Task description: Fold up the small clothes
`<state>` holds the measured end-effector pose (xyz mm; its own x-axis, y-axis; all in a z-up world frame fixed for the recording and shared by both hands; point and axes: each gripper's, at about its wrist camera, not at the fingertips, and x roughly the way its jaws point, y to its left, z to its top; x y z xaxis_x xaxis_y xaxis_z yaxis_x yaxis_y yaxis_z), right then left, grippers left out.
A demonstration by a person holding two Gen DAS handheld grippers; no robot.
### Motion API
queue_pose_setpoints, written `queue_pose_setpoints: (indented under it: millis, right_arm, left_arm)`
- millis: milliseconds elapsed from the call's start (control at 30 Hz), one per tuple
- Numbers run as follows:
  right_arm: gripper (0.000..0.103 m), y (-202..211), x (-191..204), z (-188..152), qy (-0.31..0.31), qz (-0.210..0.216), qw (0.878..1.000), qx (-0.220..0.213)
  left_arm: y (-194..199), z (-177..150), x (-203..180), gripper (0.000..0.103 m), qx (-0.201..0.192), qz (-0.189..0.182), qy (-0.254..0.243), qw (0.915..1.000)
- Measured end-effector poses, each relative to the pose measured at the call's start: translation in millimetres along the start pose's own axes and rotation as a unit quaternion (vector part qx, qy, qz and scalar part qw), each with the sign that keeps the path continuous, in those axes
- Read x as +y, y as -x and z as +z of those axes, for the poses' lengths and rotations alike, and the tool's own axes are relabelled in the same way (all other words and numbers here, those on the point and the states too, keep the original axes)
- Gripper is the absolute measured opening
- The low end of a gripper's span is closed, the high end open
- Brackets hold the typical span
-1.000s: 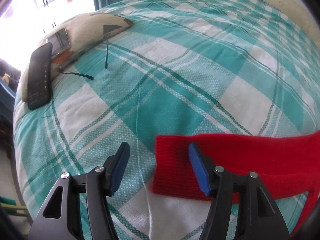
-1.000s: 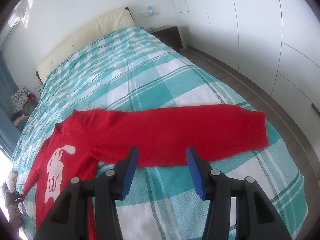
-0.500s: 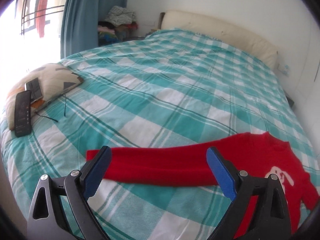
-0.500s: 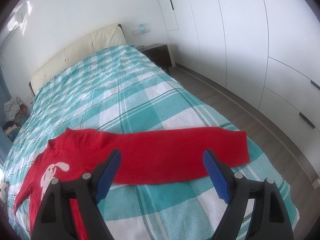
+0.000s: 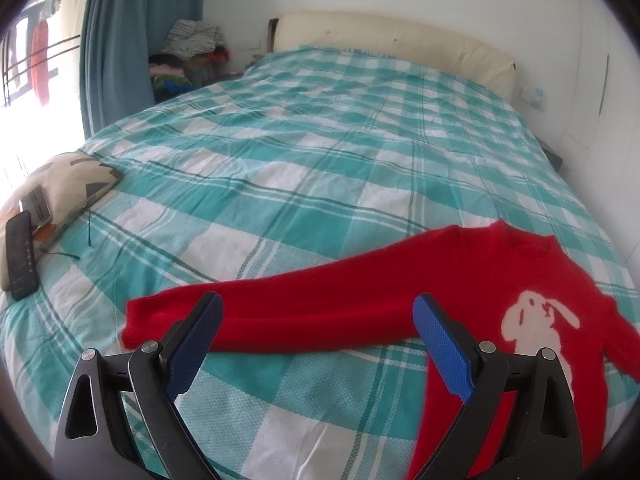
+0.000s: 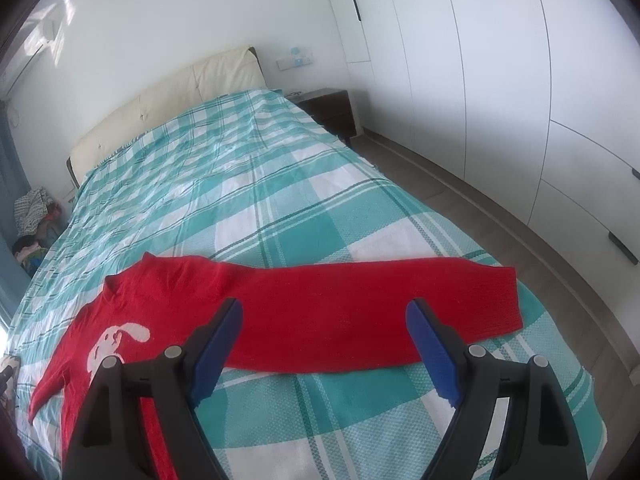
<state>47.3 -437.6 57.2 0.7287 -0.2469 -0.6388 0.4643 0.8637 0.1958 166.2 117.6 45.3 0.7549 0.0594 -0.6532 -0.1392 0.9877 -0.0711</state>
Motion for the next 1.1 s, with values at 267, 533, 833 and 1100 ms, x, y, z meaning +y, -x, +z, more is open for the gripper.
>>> queue_pose_setpoints:
  millis: [267, 533, 833, 1100]
  right_arm:
    - [0.083, 4.3, 19.9, -1.8, 0.057, -0.01, 0.998, -0.013]
    - [0.083, 3.7, 27.9, -5.2, 0.081, -0.015, 0.997, -0.011]
    - [0.083, 6.7, 40.0, -7.9, 0.122, -0.025, 0.992, -0.026]
    - [0.083, 6.2, 42.2, -8.4, 0.124, -0.025, 0.992, -0.026]
  left_arm:
    - [1.3, -0.4, -0.9, 0.097, 0.0, -0.001, 0.002, 1.0]
    - [1.3, 0.0, -0.3, 0.098, 0.001, 0.003, 0.007, 1.0]
    - [-3.6, -0.2, 3.3, 0.098, 0.006, 0.015, 0.01, 0.9998]
    - [-5.4, 0.5, 6.5, 0.098, 0.008, 0.02, 0.017, 0.9996]
